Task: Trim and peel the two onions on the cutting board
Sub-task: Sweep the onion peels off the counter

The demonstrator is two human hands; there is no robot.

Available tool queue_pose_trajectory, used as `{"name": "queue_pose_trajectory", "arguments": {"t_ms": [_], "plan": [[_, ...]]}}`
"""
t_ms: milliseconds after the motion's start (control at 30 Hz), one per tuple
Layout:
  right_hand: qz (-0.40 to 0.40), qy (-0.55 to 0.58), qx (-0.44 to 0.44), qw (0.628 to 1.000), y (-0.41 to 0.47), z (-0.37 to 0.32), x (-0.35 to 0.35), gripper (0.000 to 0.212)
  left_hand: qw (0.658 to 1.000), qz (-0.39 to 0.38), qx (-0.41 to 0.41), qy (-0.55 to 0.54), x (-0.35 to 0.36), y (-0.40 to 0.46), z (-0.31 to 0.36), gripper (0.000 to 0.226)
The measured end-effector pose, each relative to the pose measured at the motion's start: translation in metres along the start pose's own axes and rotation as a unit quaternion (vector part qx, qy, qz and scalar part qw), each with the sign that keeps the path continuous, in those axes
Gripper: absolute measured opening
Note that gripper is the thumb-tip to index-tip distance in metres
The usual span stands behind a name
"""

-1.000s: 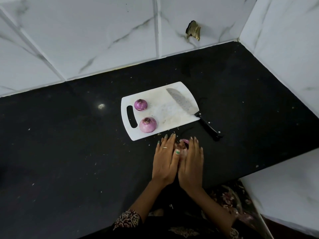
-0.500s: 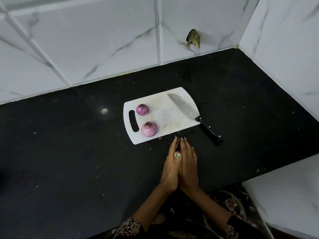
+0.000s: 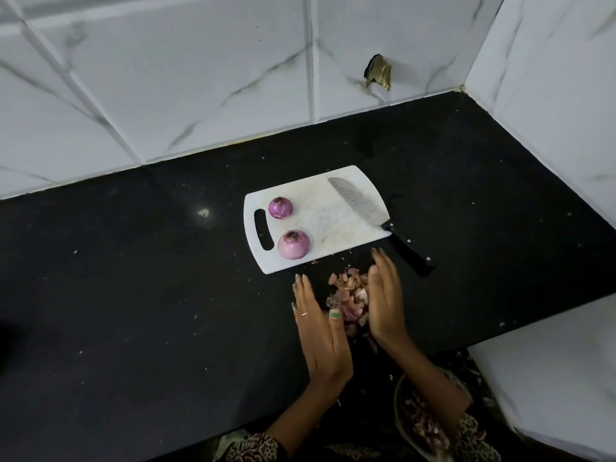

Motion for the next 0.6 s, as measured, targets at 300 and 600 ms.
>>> {"name": "queue_pose_trajectory", "arguments": {"t_ms": [300, 600], "plan": [[-0.154, -0.079, -0.129, 0.976, -0.006, -0.003, 0.033, 0.068, 0.999, -0.036, -0.018, 0.037, 0.026, 0.010, 0.005, 0.077], [-0.110, 0.045, -0.045, 0.992, -0.010, 0.005, 0.034, 0.057, 0.996, -0.084, -0.034, 0.001, 0.043, 0.023, 0.006, 0.082]]}}
Point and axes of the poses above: each hand's wrist, its own y-axis towards the middle knuckle, its own x-axis out of the palm, z = x × y, the point moved 8 cm from there along y, towards the middle knuckle, and after that the axes turned 12 degrees about -x, right-handed, at the moved point
